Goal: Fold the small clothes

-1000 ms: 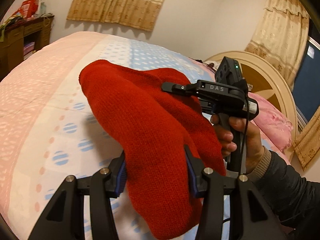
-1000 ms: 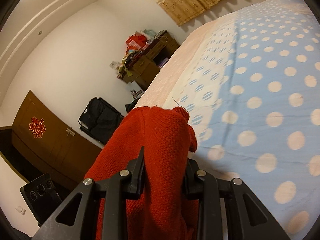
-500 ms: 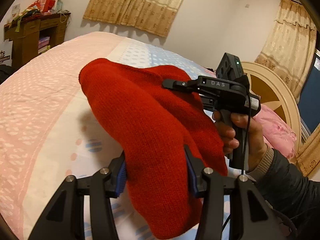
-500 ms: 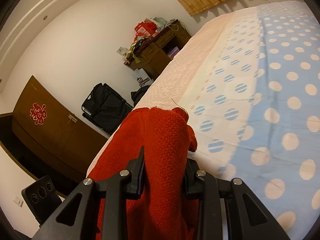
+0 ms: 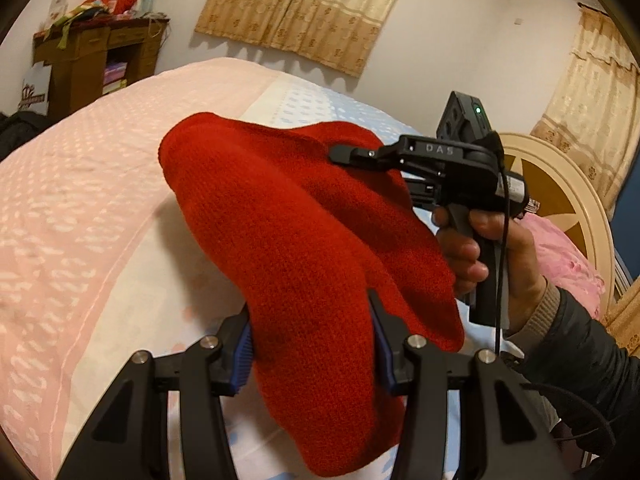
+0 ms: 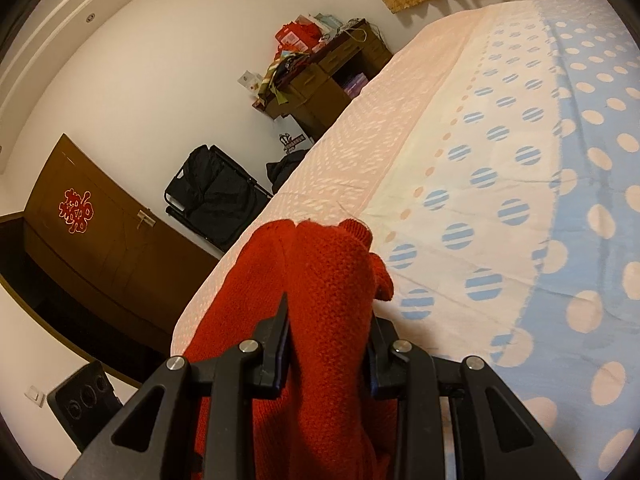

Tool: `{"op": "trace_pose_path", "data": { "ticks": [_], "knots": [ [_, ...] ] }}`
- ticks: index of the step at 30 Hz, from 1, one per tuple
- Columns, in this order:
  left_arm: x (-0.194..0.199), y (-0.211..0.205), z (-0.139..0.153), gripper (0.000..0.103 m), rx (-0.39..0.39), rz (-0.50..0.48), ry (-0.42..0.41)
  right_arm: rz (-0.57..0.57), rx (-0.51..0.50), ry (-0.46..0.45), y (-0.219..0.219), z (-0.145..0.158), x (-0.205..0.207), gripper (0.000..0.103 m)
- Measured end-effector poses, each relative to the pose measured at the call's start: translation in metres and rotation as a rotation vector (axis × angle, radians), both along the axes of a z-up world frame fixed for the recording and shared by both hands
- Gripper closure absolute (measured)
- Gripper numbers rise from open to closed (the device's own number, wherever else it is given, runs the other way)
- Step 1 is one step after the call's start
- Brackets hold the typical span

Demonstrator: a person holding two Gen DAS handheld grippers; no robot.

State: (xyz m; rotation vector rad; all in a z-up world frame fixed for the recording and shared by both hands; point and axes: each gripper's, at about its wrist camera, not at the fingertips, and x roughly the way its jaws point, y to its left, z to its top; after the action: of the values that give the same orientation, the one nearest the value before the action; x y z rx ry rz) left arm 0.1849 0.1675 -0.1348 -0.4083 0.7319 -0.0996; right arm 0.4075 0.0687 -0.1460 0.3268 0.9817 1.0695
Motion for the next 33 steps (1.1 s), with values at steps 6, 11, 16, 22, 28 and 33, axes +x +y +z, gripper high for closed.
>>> {"op": "trace_pose_path", "data": {
  "ticks": [6, 11, 16, 22, 28, 33],
  "knots": [
    [-0.01, 0.011, -0.011, 0.053, -0.024, 0.034, 0.018, 0.033, -0.044, 0.007, 0.031, -0.009, 0.001, 0.073],
    [-0.019, 0.019, -0.026, 0.053, -0.048, 0.051, 0.043, 0.057, -0.073, 0.007, 0.05, -0.017, 0.002, 0.073],
    [-0.027, 0.016, -0.028, 0.052, -0.043, 0.062, 0.034, 0.049, -0.096, 0.022, 0.054, -0.03, 0.006, 0.073],
    [-0.021, 0.005, -0.022, 0.048, 0.028, 0.066, 0.049, 0.024, -0.121, 0.019, 0.051, -0.038, 0.011, 0.073],
    [-0.019, 0.004, -0.02, 0.04, 0.055, 0.092, 0.065, -0.003, -0.179, 0.031, 0.046, -0.05, 0.016, 0.073],
    [-0.017, 0.005, -0.019, 0.039, 0.063, 0.094, 0.074, -0.01, -0.213, 0.044, 0.043, -0.059, 0.018, 0.073]
  ]
}}
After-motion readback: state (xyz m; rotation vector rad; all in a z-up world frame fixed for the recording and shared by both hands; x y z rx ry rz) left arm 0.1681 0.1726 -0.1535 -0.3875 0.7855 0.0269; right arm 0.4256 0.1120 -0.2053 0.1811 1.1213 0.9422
